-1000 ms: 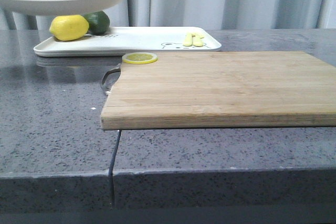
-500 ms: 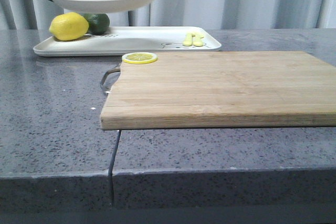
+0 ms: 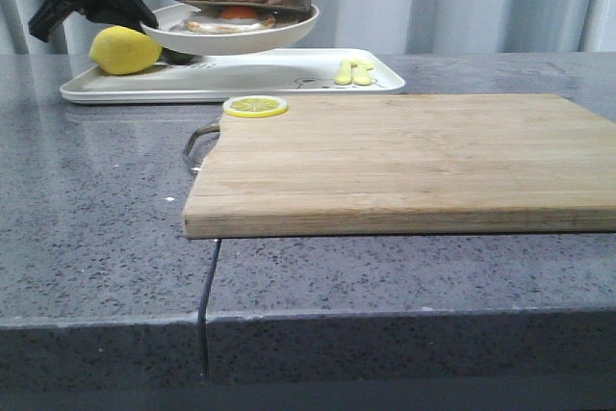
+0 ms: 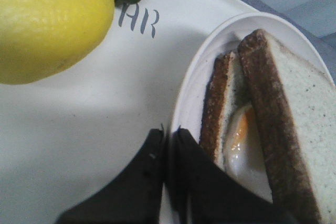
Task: Place bread and move sandwich to tray
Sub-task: 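Lift the plate with the left gripper and carry it onto the tray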
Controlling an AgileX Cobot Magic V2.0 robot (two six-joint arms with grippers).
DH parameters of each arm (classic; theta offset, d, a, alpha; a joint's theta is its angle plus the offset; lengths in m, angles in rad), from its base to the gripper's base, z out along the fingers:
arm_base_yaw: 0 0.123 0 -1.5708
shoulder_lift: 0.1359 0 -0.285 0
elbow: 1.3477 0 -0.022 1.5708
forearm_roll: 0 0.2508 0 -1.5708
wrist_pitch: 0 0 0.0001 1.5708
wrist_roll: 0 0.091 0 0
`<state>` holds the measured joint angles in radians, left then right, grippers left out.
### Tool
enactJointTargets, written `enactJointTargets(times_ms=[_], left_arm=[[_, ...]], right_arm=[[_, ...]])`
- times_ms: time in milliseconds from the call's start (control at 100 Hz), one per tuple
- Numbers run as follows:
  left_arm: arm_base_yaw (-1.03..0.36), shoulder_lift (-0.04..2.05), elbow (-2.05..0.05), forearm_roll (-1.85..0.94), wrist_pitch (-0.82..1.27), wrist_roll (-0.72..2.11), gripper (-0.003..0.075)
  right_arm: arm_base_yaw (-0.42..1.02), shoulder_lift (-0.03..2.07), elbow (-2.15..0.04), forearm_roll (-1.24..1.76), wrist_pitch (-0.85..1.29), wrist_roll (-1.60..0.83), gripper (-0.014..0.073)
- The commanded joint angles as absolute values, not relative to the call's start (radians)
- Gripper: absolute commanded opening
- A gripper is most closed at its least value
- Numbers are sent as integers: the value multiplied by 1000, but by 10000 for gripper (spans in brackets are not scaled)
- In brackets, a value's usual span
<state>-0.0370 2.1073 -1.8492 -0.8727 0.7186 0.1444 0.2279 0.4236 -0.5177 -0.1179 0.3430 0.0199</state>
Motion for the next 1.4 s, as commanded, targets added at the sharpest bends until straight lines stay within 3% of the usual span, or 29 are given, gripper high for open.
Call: enactJointTargets(times_ms=[0, 940, 1030, 1300, 1390], left_arm=[[-45, 2067, -1908, -942, 693, 139, -19], [-45, 2131, -1910, -957, 686, 139, -13], [-45, 2131, -1910, -958, 690, 139, 24], [-45, 2131, -1910, -964, 679, 139, 232], [-45, 2131, -1910, -964, 672, 139, 261]], right_arm=[[223, 427, -542, -123, 271, 17, 386], [223, 427, -542, -123, 277, 17, 386], [223, 427, -542, -123, 277, 17, 386], [223, 427, -542, -123, 277, 17, 386], [223, 427, -542, -123, 277, 17, 386]])
